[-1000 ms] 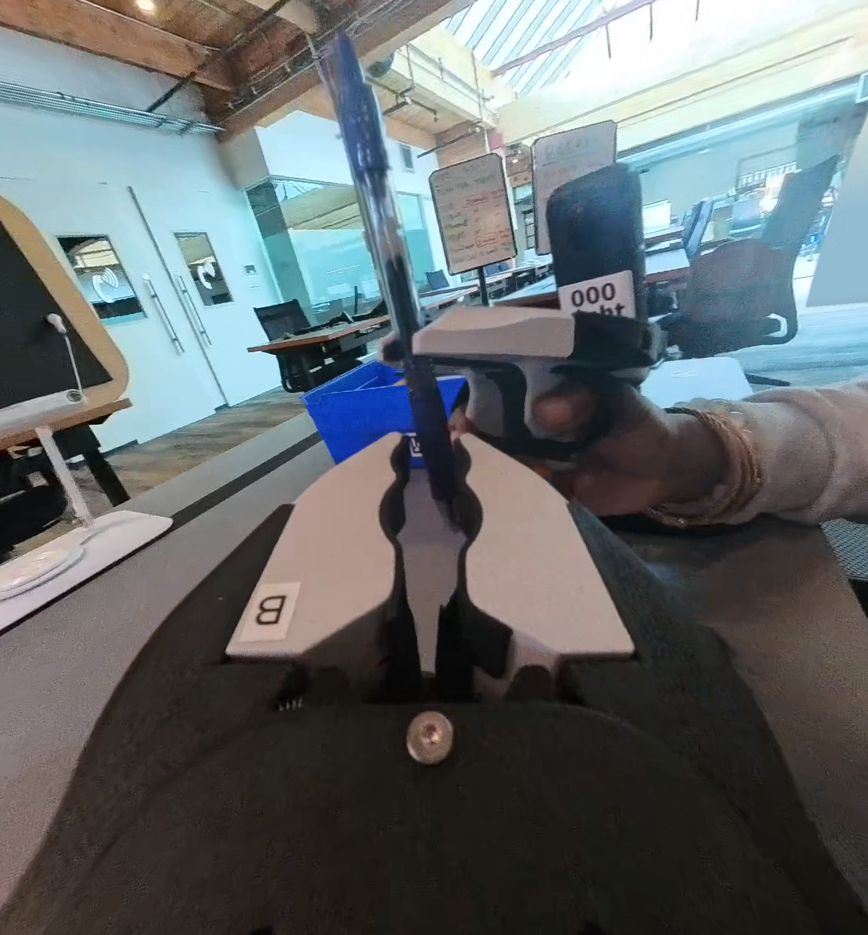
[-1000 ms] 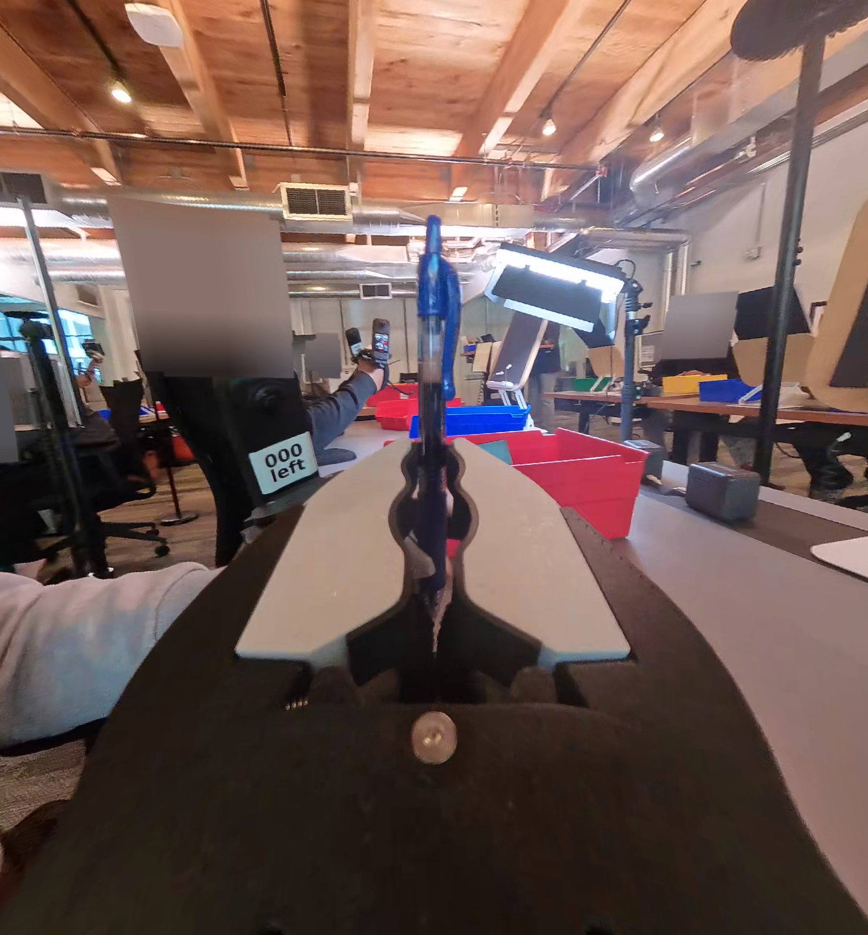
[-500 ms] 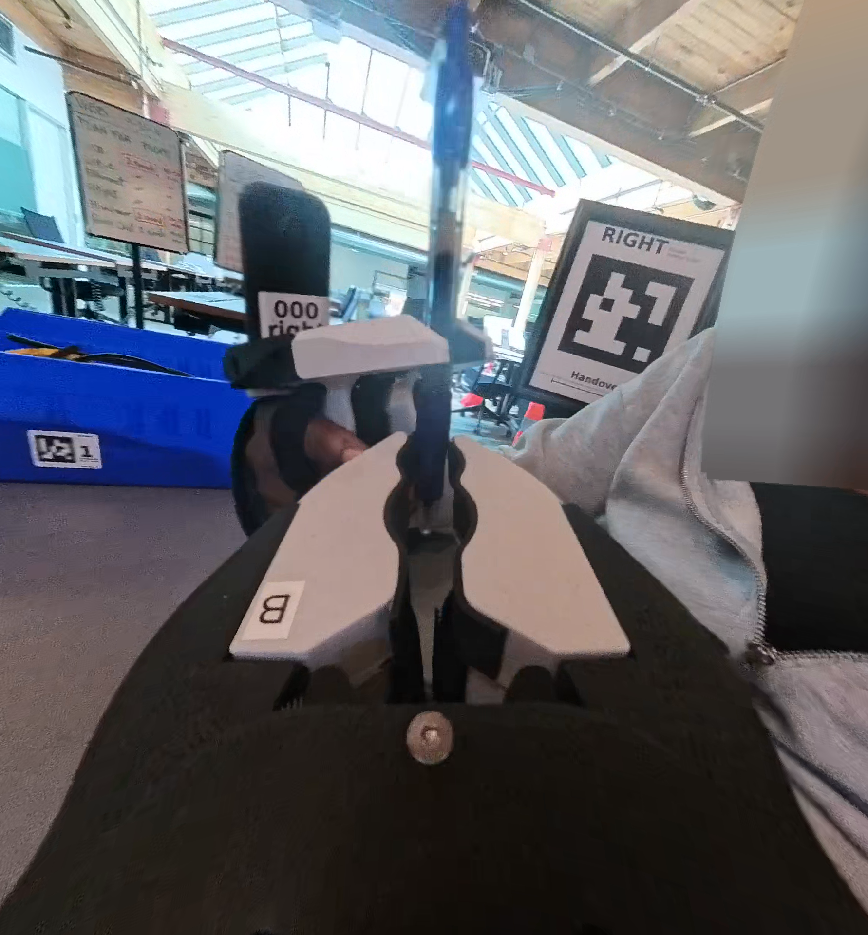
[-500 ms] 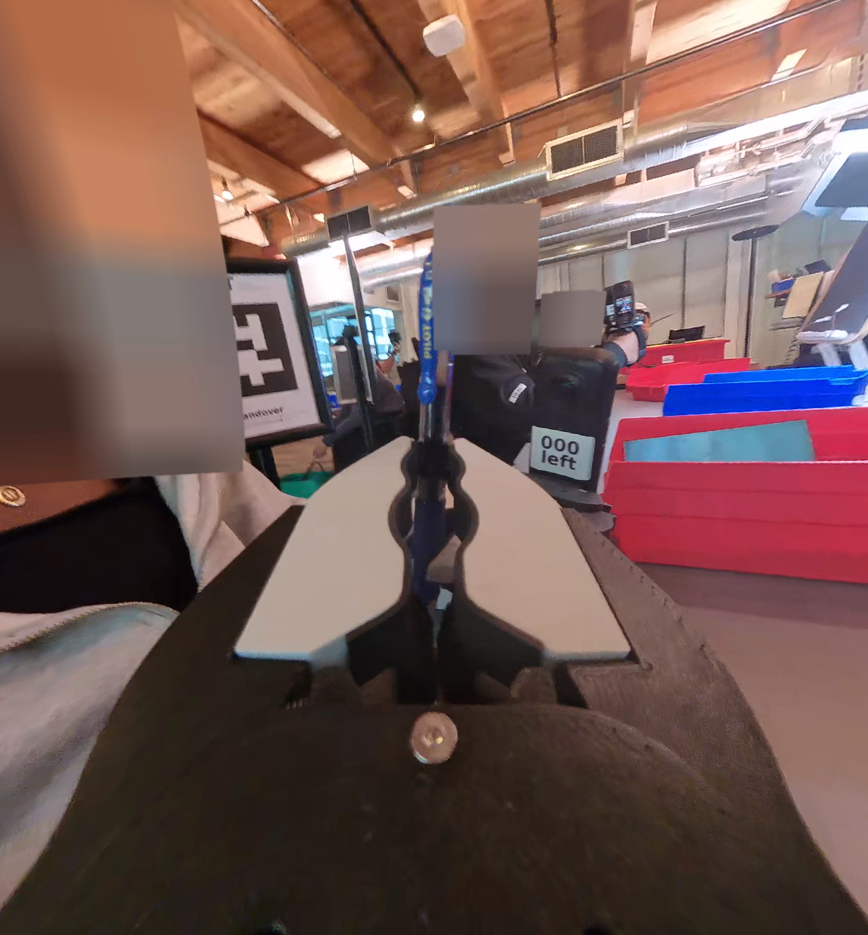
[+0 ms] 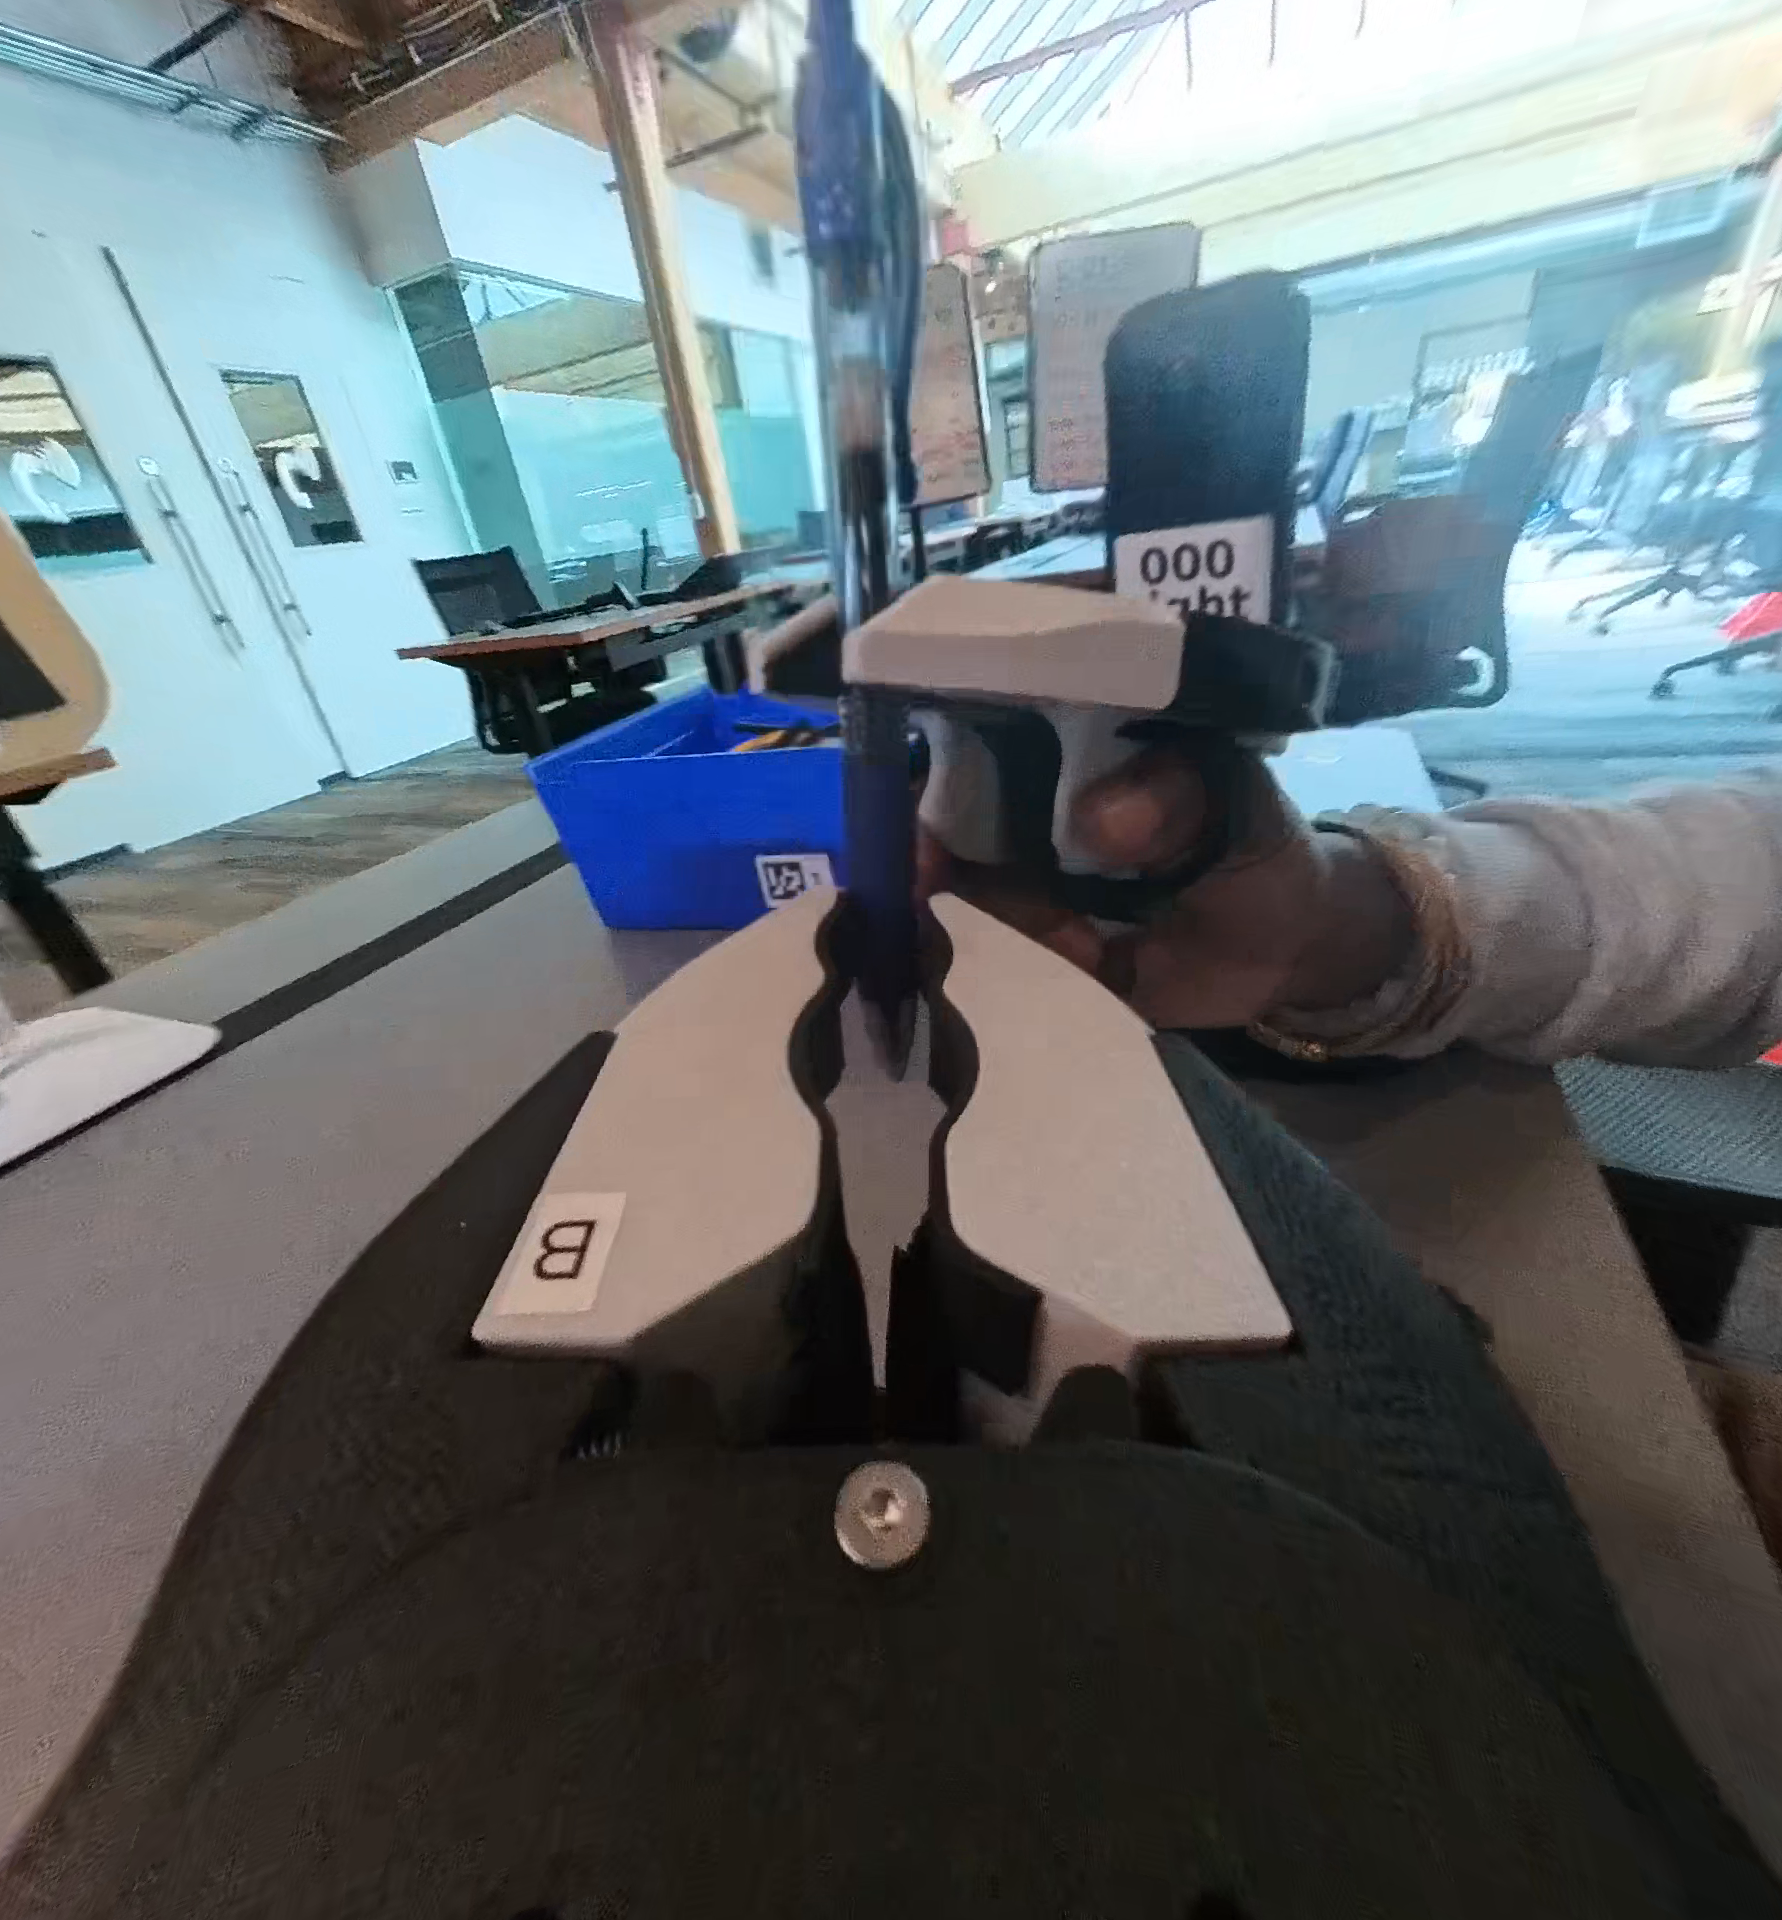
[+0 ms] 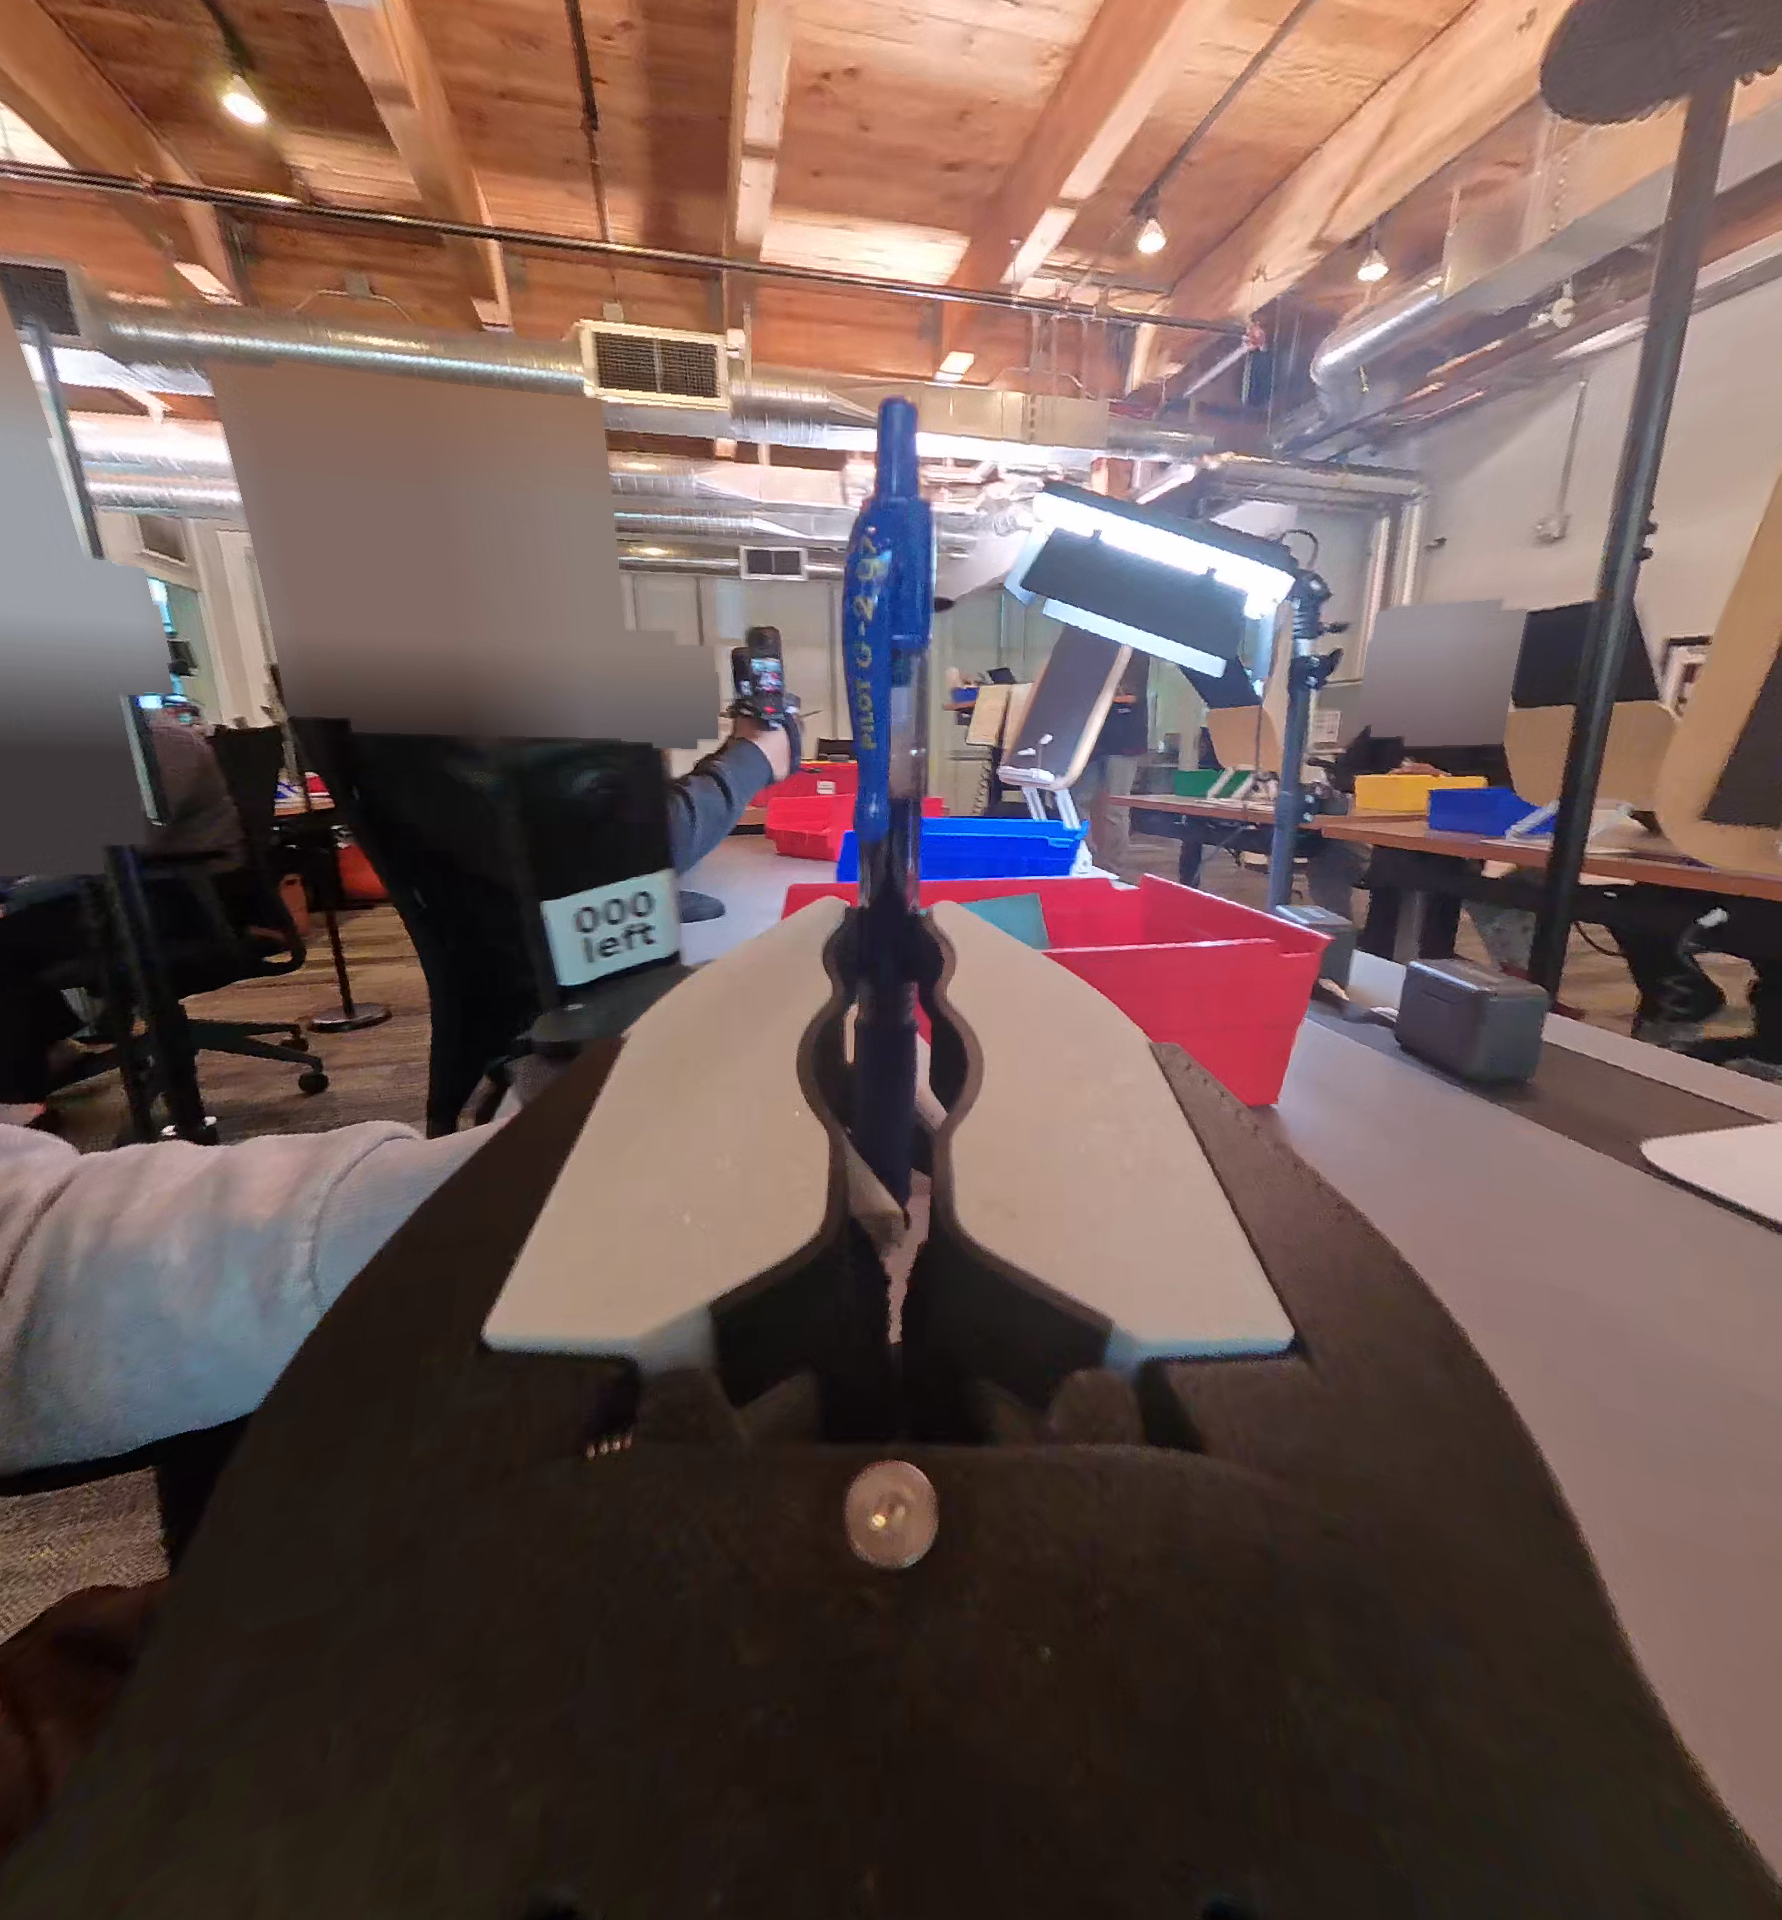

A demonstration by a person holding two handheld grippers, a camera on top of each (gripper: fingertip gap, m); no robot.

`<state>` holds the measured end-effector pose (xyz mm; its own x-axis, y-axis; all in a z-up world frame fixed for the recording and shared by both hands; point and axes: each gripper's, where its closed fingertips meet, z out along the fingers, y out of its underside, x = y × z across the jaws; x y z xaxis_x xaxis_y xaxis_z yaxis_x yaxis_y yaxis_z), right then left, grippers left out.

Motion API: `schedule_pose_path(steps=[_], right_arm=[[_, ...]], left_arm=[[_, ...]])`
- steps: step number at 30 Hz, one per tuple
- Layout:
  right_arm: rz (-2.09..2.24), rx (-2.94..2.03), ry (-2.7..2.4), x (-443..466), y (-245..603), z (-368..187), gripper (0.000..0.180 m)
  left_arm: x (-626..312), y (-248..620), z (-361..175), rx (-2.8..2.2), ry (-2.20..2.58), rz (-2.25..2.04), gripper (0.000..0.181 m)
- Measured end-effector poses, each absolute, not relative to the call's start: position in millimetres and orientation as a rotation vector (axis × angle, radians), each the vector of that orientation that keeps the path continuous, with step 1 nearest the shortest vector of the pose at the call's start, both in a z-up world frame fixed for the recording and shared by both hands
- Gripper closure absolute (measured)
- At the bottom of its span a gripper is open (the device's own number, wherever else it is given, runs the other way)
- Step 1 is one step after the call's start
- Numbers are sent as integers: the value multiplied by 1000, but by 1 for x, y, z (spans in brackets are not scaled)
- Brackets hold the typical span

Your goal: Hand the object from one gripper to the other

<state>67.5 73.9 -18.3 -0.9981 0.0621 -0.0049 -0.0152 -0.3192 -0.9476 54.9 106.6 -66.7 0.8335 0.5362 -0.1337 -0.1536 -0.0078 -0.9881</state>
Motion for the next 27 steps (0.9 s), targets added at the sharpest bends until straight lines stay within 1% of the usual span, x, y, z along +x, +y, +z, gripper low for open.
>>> schedule_pose_path(steps=[1, 5, 7, 10, 11, 12, 13, 15, 18, 20, 21, 22, 23, 24, 27], right_arm=[[2530, -34, -1806, 70, 75, -16, 169], [2723, 166, -1952, 91, 80, -9, 152], [2859, 254, -2067, 103, 85, -8, 149], [2983, 307, -2145, 112, 89, -7, 154], [2974, 328, -2167, 114, 88, -10, 159], [2952, 389, -2184, 119, 88, -12, 169], [2919, 437, -2190, 123, 88, -13, 169], [2836, 417, -2152, 119, 86, -13, 169], [2663, 184, -1994, 92, 80, -14, 170], [2609, 49, -1898, 78, 79, -14, 169], [2596, 0, -1871, 74, 78, -15, 169], [2582, -29, -1865, 72, 76, -17, 169], [2564, -41, -1878, 71, 74, -20, 169], [2551, -43, -1895, 72, 72, -22, 170], [2530, -2, -1880, 75, 72, -21, 170]], left_arm=[[60, 108, -64, -1463, -311, 474, 170], [95, 116, -50, -1336, -215, 21, 170], [109, 116, -44, -1294, -160, -113, 170], [120, 122, -49, -1332, -129, -216, 170], [121, 126, -53, -1362, -125, -223, 170], [122, 128, -56, -1383, -122, -229, 170], [123, 128, -57, -1388, -113, -234, 170], [110, 126, -57, -1383, -165, -138, 168], [76, 119, -65, -1441, -286, 202, 146], [60, 114, -73, -1519, -305, 473, 138], [58, 114, -75, -1539, -287, 567, 138], [58, 115, -75, -1544, -268, 620, 146], [57, 114, -74, -1543, -259, 645, 160], [55, 112, -74, -1545, -276, 659, 166], [60, 111, -69, -1499, -298, 503, 170]])
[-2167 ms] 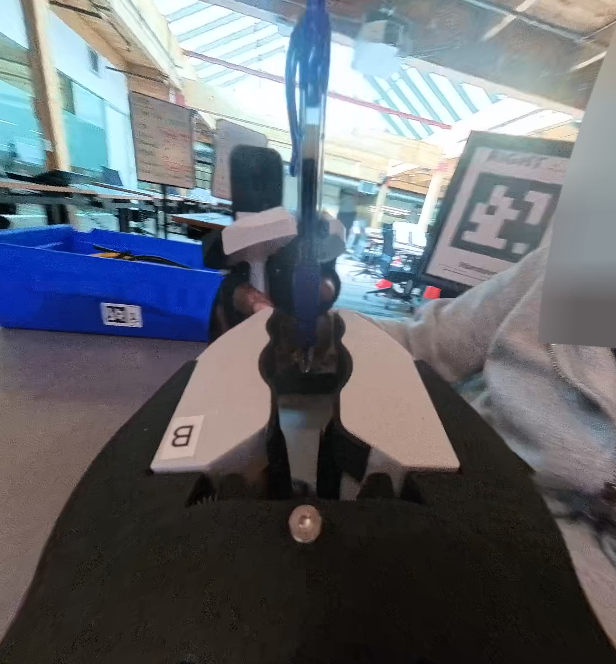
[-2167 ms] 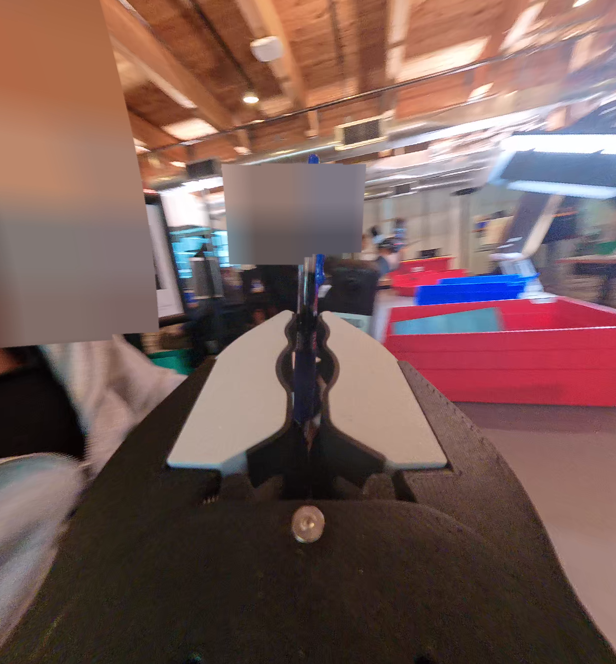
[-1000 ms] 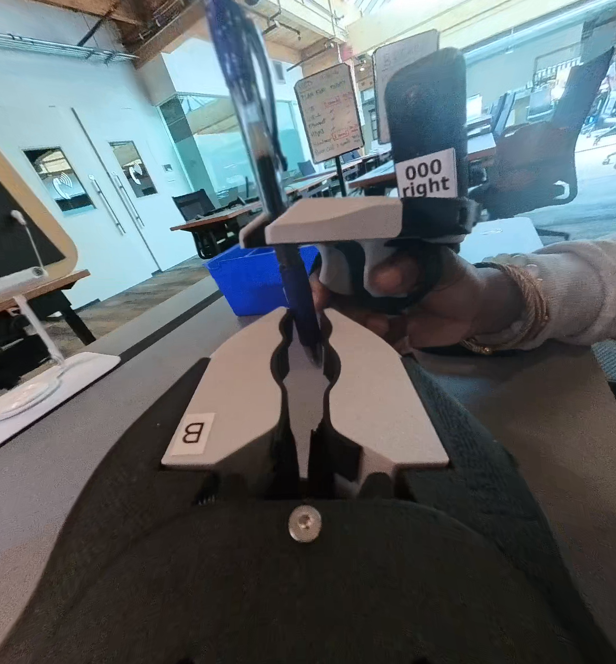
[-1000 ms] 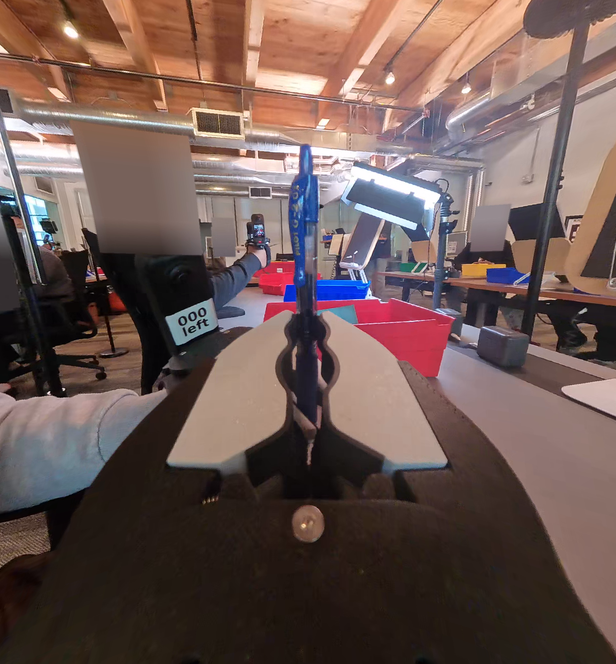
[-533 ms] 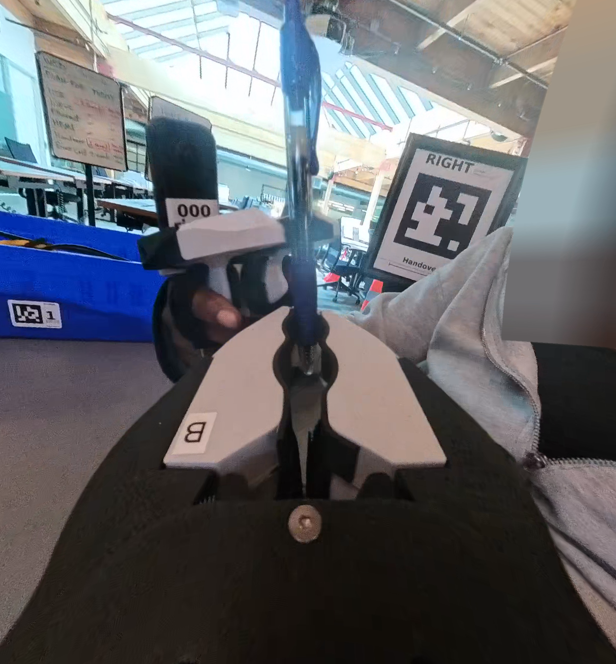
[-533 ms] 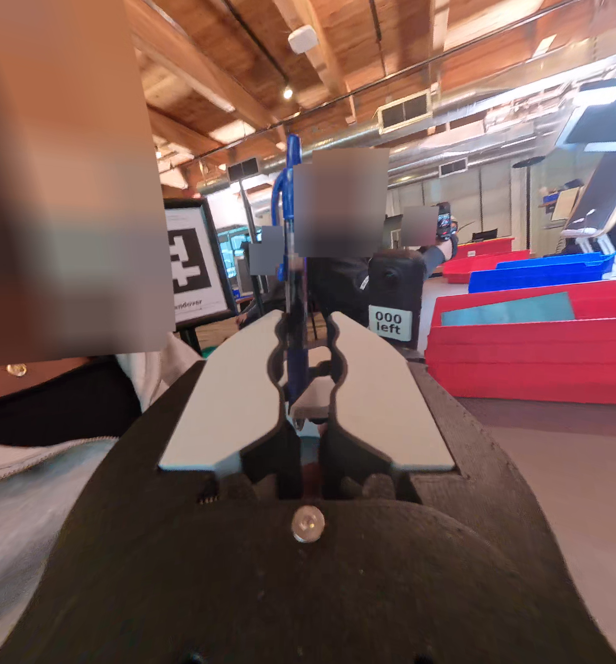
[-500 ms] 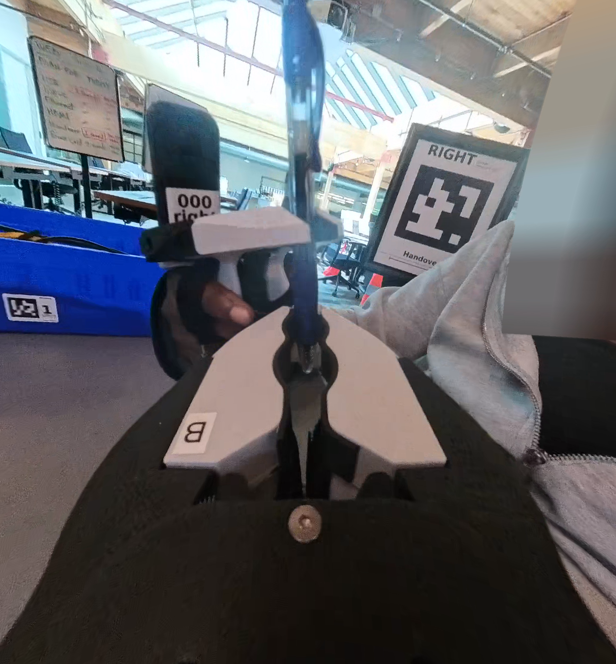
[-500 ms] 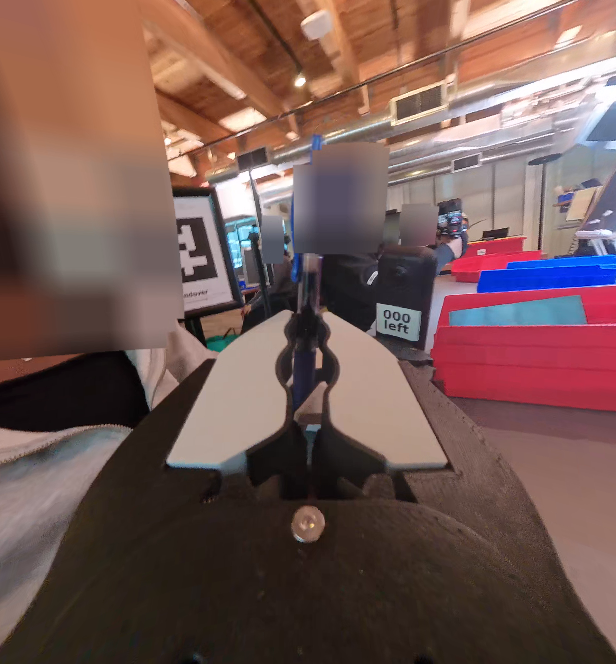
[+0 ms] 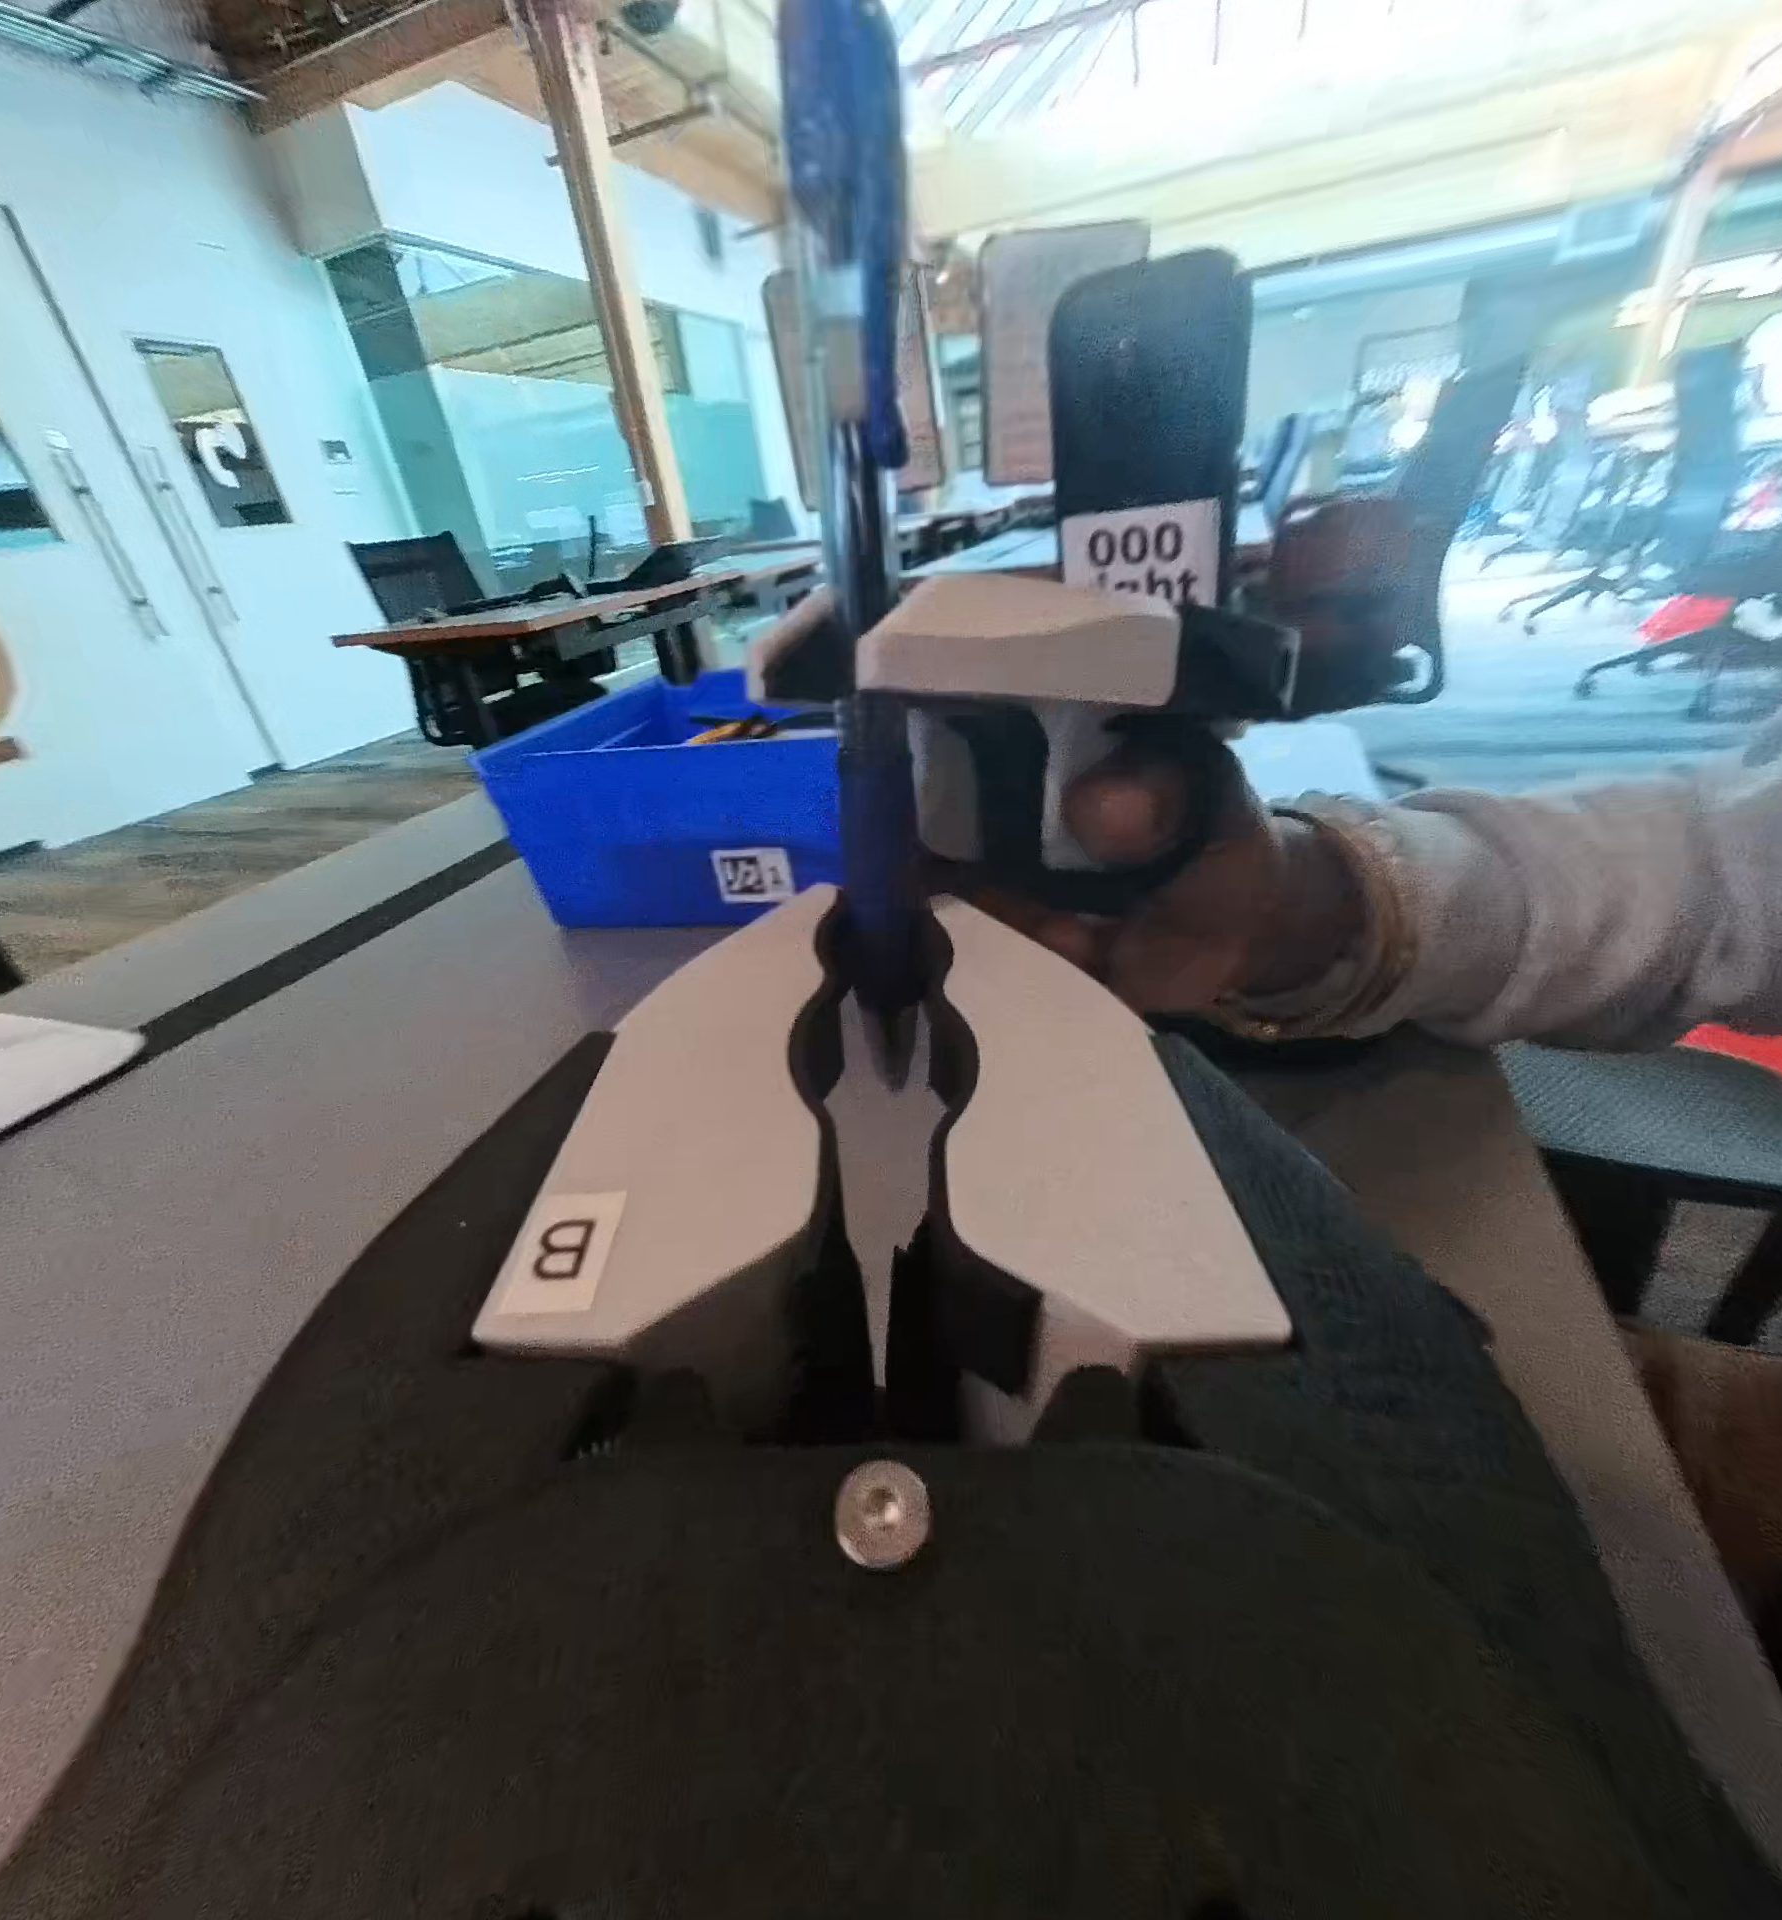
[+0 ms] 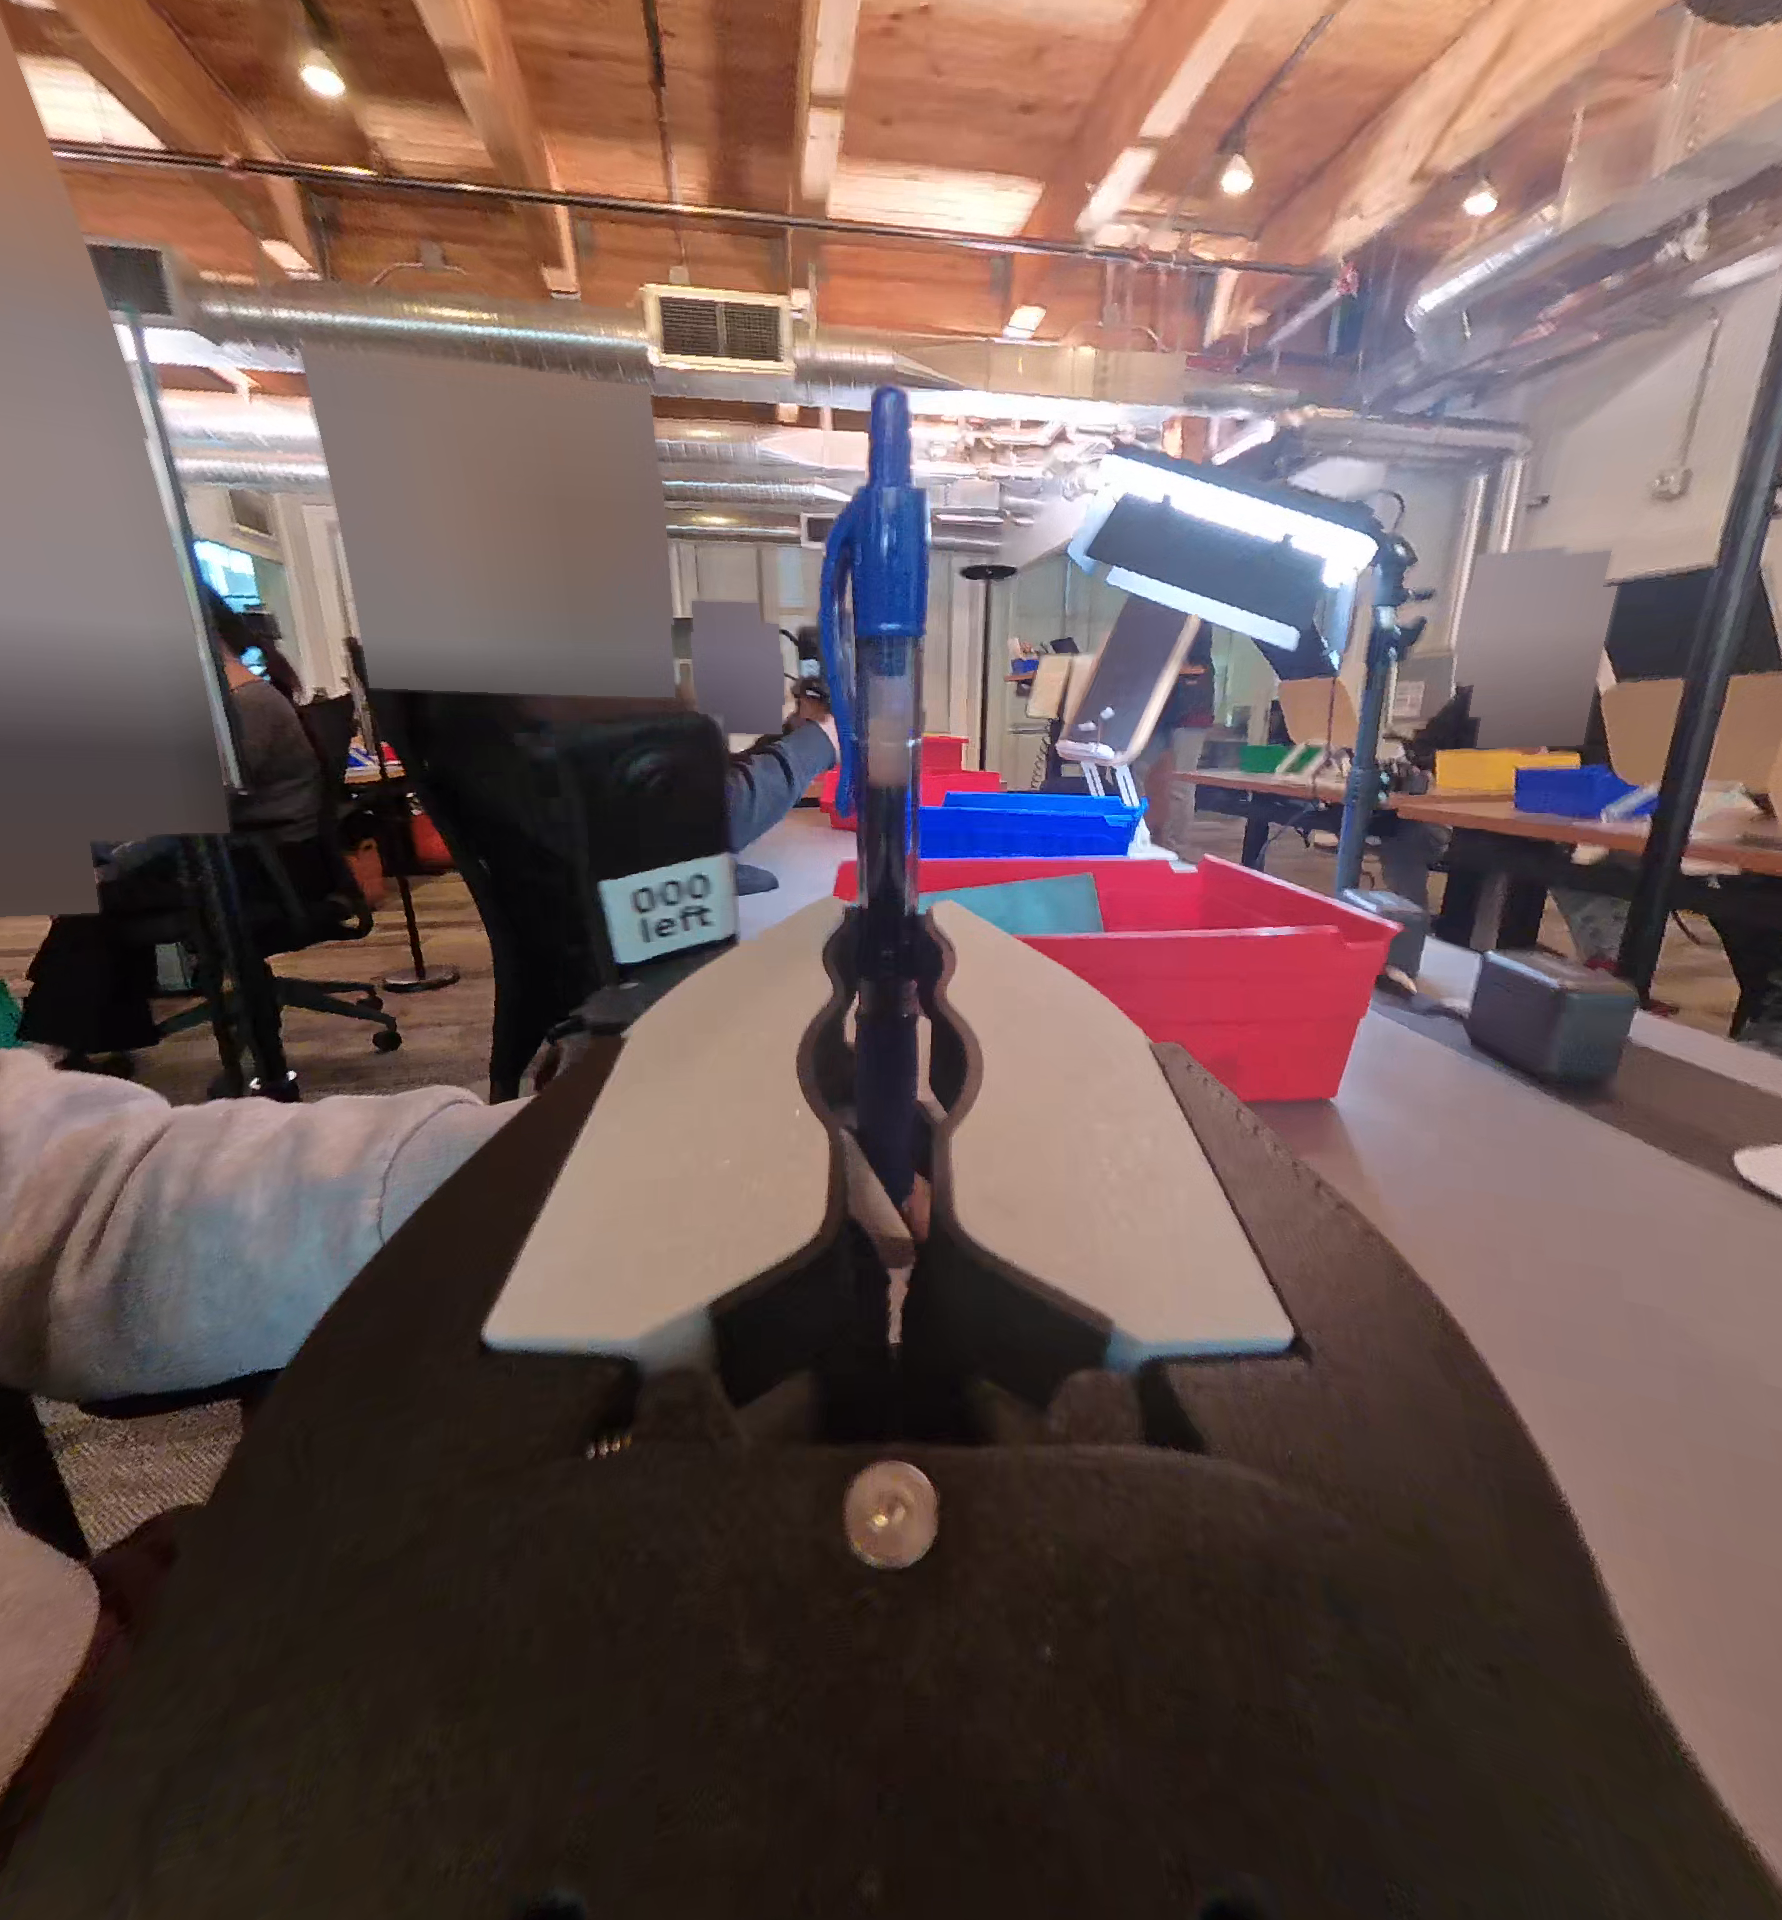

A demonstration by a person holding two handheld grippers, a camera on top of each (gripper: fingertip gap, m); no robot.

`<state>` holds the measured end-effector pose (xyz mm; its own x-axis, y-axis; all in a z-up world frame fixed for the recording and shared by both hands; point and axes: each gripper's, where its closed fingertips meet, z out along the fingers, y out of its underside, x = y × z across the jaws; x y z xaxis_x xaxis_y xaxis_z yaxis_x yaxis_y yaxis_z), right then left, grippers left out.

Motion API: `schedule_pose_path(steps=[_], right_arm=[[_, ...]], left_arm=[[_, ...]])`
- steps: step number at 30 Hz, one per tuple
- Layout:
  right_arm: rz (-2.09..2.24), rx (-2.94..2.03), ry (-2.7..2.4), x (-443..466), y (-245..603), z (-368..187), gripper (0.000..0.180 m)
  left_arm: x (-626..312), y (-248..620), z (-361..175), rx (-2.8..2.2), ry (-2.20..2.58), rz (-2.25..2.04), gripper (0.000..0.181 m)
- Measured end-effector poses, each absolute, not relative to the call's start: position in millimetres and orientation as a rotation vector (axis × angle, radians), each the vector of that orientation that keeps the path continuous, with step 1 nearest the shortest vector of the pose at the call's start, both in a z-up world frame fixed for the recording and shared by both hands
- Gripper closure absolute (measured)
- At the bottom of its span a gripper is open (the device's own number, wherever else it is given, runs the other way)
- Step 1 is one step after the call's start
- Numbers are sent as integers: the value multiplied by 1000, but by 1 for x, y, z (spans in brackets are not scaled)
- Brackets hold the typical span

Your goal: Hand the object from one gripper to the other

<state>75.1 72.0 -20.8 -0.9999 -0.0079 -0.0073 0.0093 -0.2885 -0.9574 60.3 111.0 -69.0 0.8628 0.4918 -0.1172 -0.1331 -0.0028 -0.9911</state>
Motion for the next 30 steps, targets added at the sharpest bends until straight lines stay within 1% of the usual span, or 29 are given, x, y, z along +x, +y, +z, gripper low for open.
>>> schedule_pose_path(steps=[1, 4, 7, 9, 12, 14, 16, 17, 19, 21, 23, 24, 25, 28, 29, 30], right_arm=[[-2525, -43, 1853, 79, 73, -18, 169], [-2475, -176, 1741, 93, 79, -8, 150], [-2295, -236, 1639, 106, 83, -7, 144], [-2237, -239, 1624, 109, 84, -9, 148], [-2169, -304, 1647, 119, 83, -15, 168], [-2189, -320, 1674, 119, 82, -15, 169], [-2311, -248, 1749, 104, 80, -14, 169], [-2381, -191, 1797, 94, 80, -14, 170], [-2491, -87, 1857, 78, 79, -15, 169], [-2529, -3, 1885, 71, 77, -18, 170], [-2521, 43, 1913, 70, 72, -23, 170], [-2518, 53, 1928, 70, 70, -26, 169], [-2520, 54, 1939, 70, 69, -27, 169], [-2538, -21, 1929, 76, 69, -24, 169], [-2516, -74, 1898, 81, 70, -21, 167], [-2474, -120, 1852, 87, 71, -18, 158]], left_arm=[[66, 112, -65, -1470, -281, 419, 170], [91, 118, -56, -1383, -219, 85, 170], [109, 120, -50, -1325, -169, -132, 170], [117, 122, -50, -1327, -135, -207, 170], [123, 128, -57, -1374, -118, -255, 170], [111, 127, -56, -1370, -160, -169, 168], [87, 120, -59, -1383, -248, 53, 154], [75, 115, -59, -1393, -295, 195, 142], [61, 108, -61, -1432, -313, 465, 141], [57, 105, -60, -1448, -286, 640, 144], [54, 103, -60, -1458, -289, 707, 151], [55, 103, -61, -1463, -282, 698, 162], [55, 103, -61, -1461, -289, 674, 167], [64, 105, -56, -1407, -285, 490, 170], [71, 108, -54, -1381, -271, 358, 169], [80, 112, -53, -1362, -254, 211, 170]])
